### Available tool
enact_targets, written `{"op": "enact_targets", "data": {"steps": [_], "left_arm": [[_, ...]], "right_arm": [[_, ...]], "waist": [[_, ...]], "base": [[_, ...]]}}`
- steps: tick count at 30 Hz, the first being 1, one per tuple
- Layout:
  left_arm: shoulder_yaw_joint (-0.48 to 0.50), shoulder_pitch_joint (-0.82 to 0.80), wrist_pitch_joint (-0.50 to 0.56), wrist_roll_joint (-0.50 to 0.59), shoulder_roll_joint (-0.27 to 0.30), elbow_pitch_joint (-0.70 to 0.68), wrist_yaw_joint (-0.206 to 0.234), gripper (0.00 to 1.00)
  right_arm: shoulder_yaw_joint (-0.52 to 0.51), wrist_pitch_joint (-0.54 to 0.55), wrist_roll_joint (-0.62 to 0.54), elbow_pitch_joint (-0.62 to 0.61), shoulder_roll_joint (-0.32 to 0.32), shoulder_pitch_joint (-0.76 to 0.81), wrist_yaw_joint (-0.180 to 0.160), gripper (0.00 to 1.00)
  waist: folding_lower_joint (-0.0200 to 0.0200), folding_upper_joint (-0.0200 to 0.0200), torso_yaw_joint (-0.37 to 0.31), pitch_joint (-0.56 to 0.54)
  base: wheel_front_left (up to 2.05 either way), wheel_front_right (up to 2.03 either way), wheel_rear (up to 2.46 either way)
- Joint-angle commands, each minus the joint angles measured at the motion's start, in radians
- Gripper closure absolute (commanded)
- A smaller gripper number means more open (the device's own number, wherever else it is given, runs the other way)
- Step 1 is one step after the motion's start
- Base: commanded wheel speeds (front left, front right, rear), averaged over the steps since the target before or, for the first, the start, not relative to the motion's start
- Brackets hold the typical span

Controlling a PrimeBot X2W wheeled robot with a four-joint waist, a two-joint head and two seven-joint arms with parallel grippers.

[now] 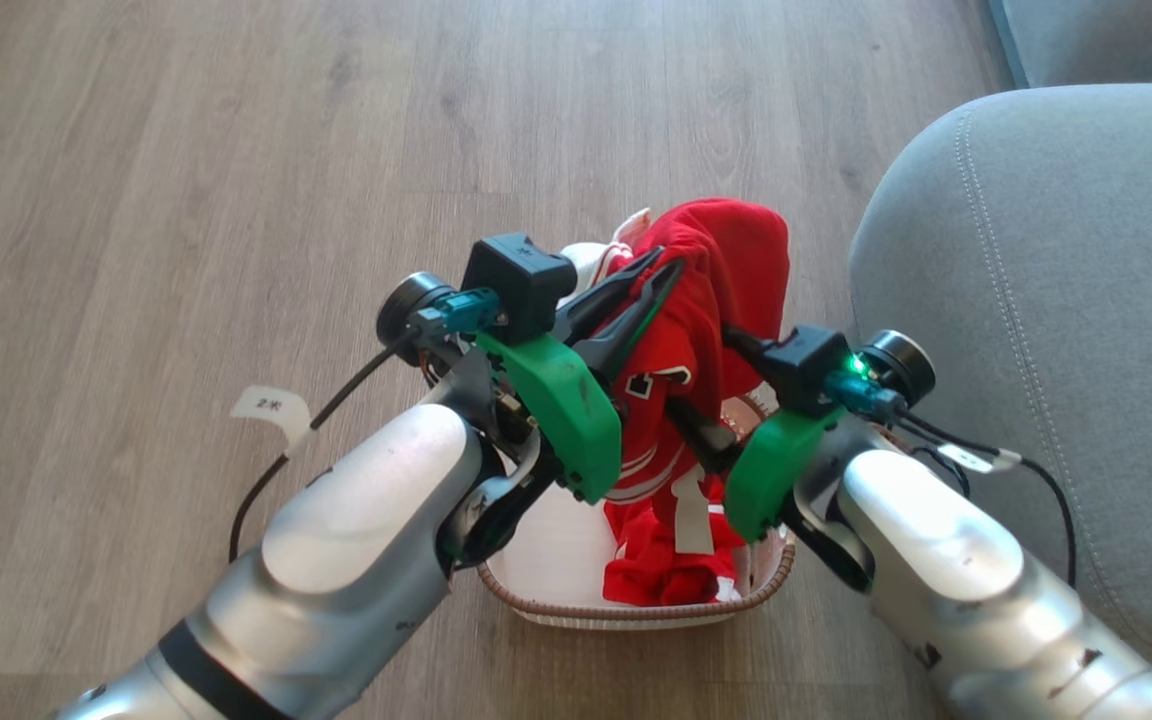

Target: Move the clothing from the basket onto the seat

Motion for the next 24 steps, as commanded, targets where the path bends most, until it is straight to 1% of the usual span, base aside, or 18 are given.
{"op": "enact_targets", "data": {"steps": [1, 2, 3, 6, 22, 23, 24], "left_arm": [[0.038, -0.050, -0.002, -0.007, 0.006, -0.027, -0.002, 1.00], [0.038, -0.050, -0.002, -0.008, 0.006, -0.026, -0.002, 1.00], [0.038, -0.050, -0.002, -0.009, 0.007, -0.024, -0.001, 1.00], [0.041, -0.049, -0.004, -0.011, 0.011, -0.022, 0.001, 1.00], [0.052, -0.042, -0.019, -0.019, 0.033, -0.010, 0.017, 1.00], [0.052, -0.041, -0.020, -0.019, 0.034, -0.010, 0.018, 0.82], [0.052, -0.039, -0.021, -0.020, 0.034, -0.010, 0.019, 0.46]], "right_arm": [[0.010, -0.014, 0.010, -0.008, 0.024, -0.044, 0.007, 0.00], [0.011, -0.016, 0.013, 0.000, 0.028, -0.050, 0.007, 0.55], [0.013, -0.017, 0.016, 0.007, 0.031, -0.054, 0.007, 1.00], [0.009, -0.017, 0.023, -0.010, 0.034, -0.058, 0.007, 1.00], [-0.076, -0.018, 0.038, -0.123, -0.001, 0.019, 0.007, 1.00], [-0.084, -0.018, 0.039, -0.134, -0.004, 0.027, 0.007, 1.00], [-0.094, -0.018, 0.041, -0.144, -0.006, 0.035, 0.007, 1.00]], "waist": [[0.0000, 0.0000, 0.002, -0.001], [0.0000, 0.0000, 0.002, -0.002], [0.0000, 0.0000, 0.002, -0.002], [0.0000, 0.0000, 0.001, -0.002], [0.0000, 0.0000, -0.014, -0.008], [0.0000, 0.0000, -0.015, -0.009], [0.0000, 0.0000, -0.017, -0.011]], "base": [[0.00, 0.00, 0.00], [0.00, 0.00, 0.00], [0.00, 0.00, 0.00], [0.00, 0.00, 0.00], [0.00, 0.00, 0.00], [0.00, 0.00, 0.00], [0.00, 0.00, 0.00]]}}
